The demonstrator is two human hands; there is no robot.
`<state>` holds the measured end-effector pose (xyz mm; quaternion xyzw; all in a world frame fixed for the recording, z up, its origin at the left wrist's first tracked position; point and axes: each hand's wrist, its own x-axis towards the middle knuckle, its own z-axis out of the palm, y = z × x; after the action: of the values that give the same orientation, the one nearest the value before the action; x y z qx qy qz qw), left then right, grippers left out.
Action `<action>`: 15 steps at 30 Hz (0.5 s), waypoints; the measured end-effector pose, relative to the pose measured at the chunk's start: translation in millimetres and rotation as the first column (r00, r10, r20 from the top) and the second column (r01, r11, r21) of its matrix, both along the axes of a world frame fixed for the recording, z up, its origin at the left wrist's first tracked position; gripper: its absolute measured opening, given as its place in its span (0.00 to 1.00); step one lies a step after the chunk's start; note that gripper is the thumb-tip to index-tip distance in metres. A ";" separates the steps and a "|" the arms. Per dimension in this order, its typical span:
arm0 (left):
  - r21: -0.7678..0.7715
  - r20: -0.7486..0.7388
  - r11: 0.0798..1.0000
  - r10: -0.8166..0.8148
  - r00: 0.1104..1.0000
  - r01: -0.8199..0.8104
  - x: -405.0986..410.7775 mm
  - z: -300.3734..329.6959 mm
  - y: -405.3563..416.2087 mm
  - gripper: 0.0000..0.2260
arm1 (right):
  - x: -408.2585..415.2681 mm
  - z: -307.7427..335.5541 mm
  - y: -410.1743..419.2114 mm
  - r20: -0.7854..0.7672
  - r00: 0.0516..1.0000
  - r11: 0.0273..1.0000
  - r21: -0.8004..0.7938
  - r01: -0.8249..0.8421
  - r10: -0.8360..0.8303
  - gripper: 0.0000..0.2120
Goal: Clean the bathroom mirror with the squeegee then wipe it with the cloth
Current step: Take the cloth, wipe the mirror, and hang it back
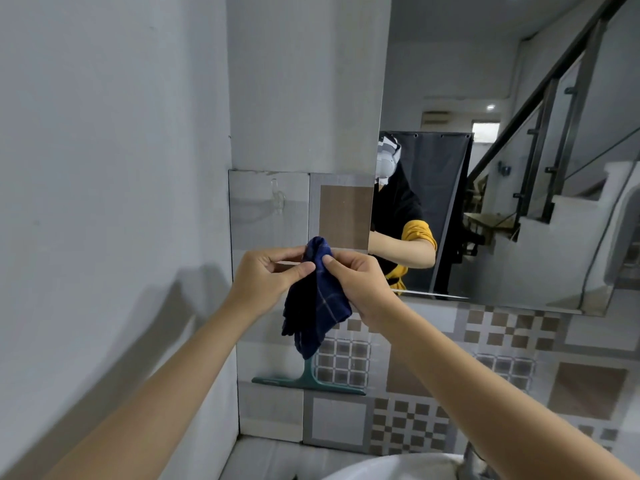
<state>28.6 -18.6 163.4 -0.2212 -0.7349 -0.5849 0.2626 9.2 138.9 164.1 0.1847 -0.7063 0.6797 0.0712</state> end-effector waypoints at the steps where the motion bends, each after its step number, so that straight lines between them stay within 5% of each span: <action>1: -0.007 -0.007 1.000 0.021 1.000 -0.022 -0.5 0.7 0.0 0.12 | 0.0 -0.1 0.7 -0.011 1.000 1.000 0.010 -0.001 0.001 0.08; 7: -0.091 -0.063 0.976 0.193 0.979 -0.198 -5.6 7.2 -6.6 0.09 | -0.3 7.0 9.8 -0.235 0.972 0.991 0.125 0.055 -0.024 0.10; 15: -0.217 -0.129 0.952 0.192 0.973 -0.217 -9.1 20.8 -19.5 0.07 | -14.5 22.1 16.8 -0.456 0.890 0.945 0.283 0.161 -0.015 0.10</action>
<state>19.4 -38.1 184.2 -0.2034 -0.8015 -0.4529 0.3332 -5.3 155.6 186.2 0.3126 -0.7772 0.4940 0.2329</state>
